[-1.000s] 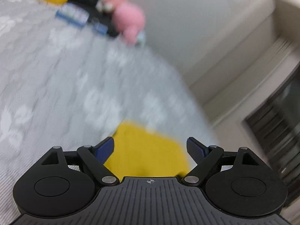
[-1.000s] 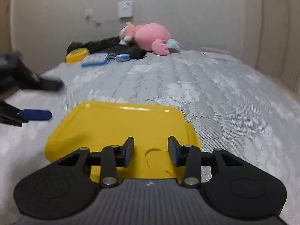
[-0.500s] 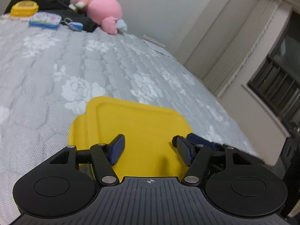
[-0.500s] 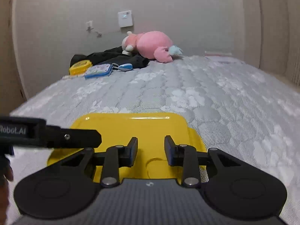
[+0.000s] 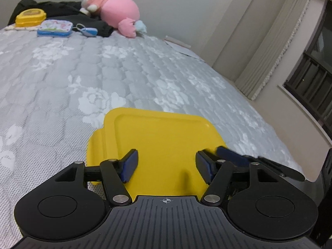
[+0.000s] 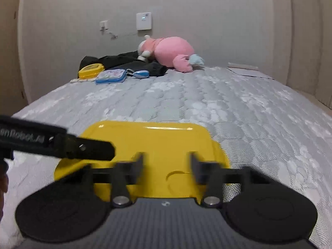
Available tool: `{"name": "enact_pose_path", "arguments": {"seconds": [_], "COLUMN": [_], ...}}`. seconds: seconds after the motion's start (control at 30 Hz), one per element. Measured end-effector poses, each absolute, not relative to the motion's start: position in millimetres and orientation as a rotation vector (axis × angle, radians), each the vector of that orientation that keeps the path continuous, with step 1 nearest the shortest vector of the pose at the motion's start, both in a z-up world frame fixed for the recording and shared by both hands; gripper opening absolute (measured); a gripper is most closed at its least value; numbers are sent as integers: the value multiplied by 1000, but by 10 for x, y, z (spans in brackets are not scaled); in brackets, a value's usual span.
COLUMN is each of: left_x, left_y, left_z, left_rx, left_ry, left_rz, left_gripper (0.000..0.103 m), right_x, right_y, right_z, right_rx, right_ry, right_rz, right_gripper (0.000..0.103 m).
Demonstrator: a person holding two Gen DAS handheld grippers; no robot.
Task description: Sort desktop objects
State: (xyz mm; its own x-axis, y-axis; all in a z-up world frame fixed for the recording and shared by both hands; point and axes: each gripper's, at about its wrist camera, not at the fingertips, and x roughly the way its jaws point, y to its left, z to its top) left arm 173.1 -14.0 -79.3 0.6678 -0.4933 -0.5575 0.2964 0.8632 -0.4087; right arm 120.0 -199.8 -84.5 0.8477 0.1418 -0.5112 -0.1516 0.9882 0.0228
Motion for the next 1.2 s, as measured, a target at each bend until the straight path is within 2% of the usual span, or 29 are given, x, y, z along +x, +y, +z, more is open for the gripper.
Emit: {"name": "enact_pose_path", "arguments": {"seconds": [0.23,0.6,0.73,0.9,1.03,1.2], "left_x": [1719,1738,1748,1654,1635,1635], "left_y": [-171,-140,-15,-127,-169,-158], "left_z": [-793,-802,-710,-708,-715,-727], "left_rx": [-253,-273,-365,-252,-220,-224], "left_ry": [699,694,757,778,768,768], "left_rz": [-441,-442,-450,-410,-405,-407], "left_gripper": [58,57,55,55,55,55], "right_x": [1198,1180,1142,1151,1123,1112], "right_y": [-1958,-1886,-1870,-2022,-1887,-1880], "right_z": [-830,-813,-781,-835,-877,-902], "right_rx": [-8,7,18,79,-39,-49], "right_ry": [536,528,528,614,577,561], "right_rz": [151,152,155,148,135,134], "right_gripper": [4,4,6,6,11,11]}}
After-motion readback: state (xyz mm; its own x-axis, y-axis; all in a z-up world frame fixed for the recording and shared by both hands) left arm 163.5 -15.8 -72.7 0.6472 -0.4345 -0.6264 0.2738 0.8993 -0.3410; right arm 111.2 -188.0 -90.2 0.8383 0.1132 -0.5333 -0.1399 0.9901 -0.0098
